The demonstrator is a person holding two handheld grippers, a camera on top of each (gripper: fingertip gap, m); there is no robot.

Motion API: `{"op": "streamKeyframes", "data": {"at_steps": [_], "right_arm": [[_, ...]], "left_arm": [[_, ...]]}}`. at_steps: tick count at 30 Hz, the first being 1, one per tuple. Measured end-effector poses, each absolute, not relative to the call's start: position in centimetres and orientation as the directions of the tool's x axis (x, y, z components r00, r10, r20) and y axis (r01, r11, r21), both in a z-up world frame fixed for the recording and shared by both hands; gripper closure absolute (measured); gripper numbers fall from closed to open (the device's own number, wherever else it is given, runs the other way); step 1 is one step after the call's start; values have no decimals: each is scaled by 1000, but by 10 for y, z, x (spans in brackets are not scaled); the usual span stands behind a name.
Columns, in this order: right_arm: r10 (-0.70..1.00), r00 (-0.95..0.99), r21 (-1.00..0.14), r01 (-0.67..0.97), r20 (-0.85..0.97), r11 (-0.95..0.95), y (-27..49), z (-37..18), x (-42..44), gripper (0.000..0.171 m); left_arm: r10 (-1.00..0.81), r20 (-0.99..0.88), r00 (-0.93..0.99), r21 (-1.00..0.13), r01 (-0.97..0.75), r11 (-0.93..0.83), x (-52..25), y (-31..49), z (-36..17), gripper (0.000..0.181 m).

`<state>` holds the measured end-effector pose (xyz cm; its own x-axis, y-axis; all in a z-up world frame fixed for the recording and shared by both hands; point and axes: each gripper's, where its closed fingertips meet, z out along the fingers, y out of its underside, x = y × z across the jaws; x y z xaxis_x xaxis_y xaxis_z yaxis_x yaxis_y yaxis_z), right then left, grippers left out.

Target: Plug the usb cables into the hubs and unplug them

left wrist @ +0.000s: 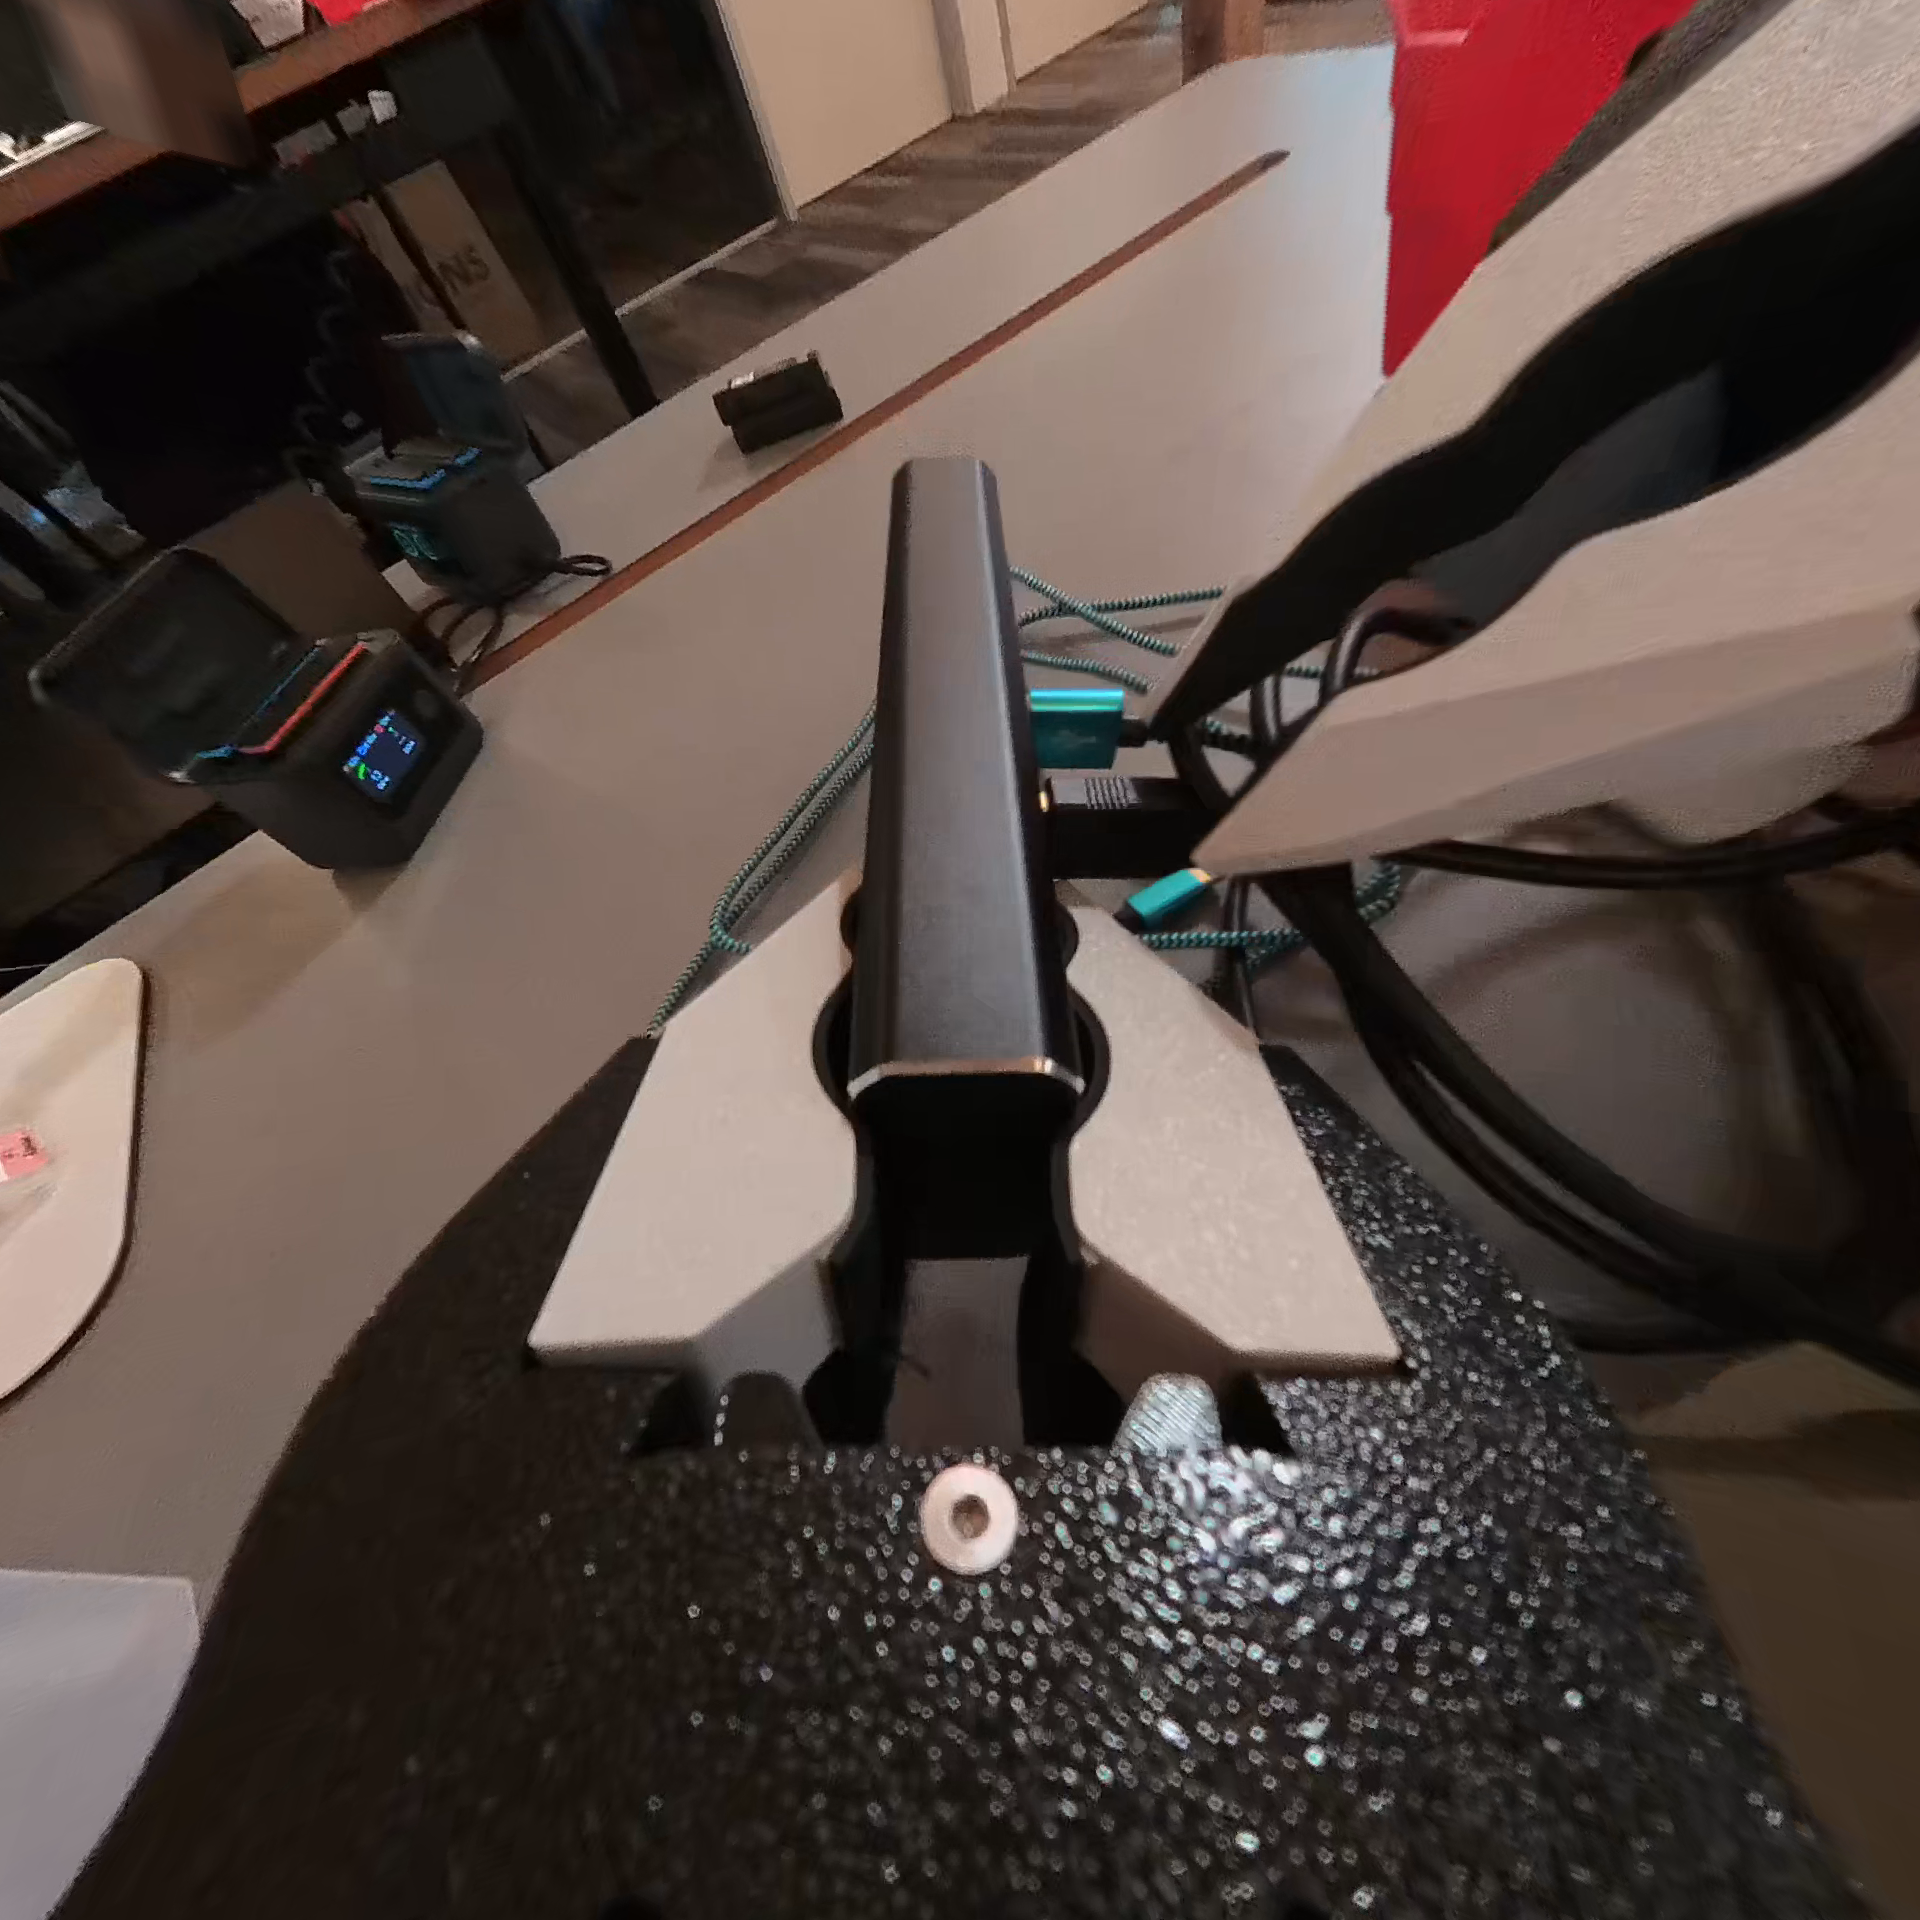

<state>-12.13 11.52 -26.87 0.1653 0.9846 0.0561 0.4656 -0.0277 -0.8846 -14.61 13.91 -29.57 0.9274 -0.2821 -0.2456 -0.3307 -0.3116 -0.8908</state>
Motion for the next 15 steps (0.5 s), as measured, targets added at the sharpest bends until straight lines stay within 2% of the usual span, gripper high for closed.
{"op": "streamKeyframes", "data": {"at_steps": [1,5,7,10,15], "right_arm": [[981,182,-877,480,68,-29,118,-273,-122,153],[966,225,-861,509,125,-7,126,-275,-118,139],[958,245,-878,478,148,13,130,-261,-110,139],[982,179,-928,372,52,-18,119,-241,-117,140],[988,147,-836,548,52,-37,124,-286,-139,143]], "left_arm": [[-285,-252,925,-887,-339,-313,-146,140,-298,155],[-285,-273,919,-881,-358,-310,-148,145,-302,155],[-252,-331,909,-867,-399,-298,-154,148,-300,155],[-205,-423,883,-841,-466,-273,-163,152,-296,155],[-204,-427,881,-848,-468,-250,-163,151,-296,155]]}}
